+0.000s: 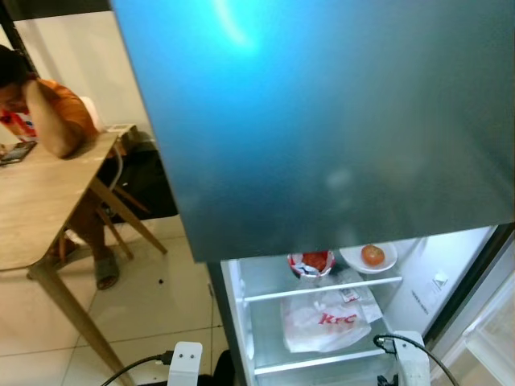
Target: Restocking fridge
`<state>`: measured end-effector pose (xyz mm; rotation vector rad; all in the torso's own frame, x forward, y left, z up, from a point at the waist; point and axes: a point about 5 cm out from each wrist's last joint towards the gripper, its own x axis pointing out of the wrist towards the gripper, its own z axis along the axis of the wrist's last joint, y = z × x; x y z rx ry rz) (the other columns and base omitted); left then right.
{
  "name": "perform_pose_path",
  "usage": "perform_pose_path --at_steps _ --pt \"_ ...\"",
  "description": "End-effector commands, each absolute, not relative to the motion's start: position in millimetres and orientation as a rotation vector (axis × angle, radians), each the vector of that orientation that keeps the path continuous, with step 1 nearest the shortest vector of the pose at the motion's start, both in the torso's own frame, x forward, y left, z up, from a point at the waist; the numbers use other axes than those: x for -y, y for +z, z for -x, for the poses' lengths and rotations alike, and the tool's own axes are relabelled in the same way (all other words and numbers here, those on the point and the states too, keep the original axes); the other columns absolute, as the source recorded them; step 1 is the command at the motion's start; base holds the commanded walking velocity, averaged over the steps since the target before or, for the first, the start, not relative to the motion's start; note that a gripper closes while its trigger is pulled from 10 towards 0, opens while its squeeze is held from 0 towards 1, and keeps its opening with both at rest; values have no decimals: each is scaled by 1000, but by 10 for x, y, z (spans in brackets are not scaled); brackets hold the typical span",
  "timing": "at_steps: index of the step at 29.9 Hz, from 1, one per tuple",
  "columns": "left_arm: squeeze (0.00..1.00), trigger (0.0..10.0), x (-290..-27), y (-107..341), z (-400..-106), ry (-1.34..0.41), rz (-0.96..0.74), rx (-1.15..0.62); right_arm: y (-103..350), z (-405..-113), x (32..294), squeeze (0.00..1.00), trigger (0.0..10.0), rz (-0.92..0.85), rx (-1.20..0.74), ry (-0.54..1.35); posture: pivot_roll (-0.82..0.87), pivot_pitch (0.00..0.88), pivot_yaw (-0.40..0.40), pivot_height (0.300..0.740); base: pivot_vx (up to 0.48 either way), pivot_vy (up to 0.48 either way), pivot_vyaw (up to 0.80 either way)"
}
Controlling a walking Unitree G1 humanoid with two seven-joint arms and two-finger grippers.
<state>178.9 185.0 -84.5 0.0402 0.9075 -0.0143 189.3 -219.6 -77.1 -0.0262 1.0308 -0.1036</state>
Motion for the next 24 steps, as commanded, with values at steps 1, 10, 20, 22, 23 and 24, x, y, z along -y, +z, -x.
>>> perform_pose_path --at_steps 1,10,20,22,23,24 --pt "0 10000 -1939 -841 -1772 -3 -50 -911 -765 -1896 2223 0 10000 17 -1037 -121 9 28 20 740 -319 0 0" --pt "0 10000 -2009 -805 -1823 3 -51 -896 -757 -1916 2213 0 10000 23 -1034 -109 0 24 15 740 -318 0 0" --pt "0 10000 -2017 -808 -1811 -3 -48 -897 -762 -1910 2198 0 10000 26 -1027 -99 -8 19 17 740 -319 0 0" --pt "0 10000 -2017 -808 -1811 -4 -48 -897 -772 -1886 2206 0 10000 27 -1030 -100 -9 18 17 740 -319 0 0" --pt "0 10000 -2017 -808 -1811 -5 -48 -897 -783 -1858 2216 0 10000 28 -1034 -102 -9 18 17 740 -315 0 0" --pt "0 10000 -2019 -807 -1812 -6 -49 -896 -793 -1833 2227 0 10000 28 -1038 -104 -10 18 18 740 -319 0 0"
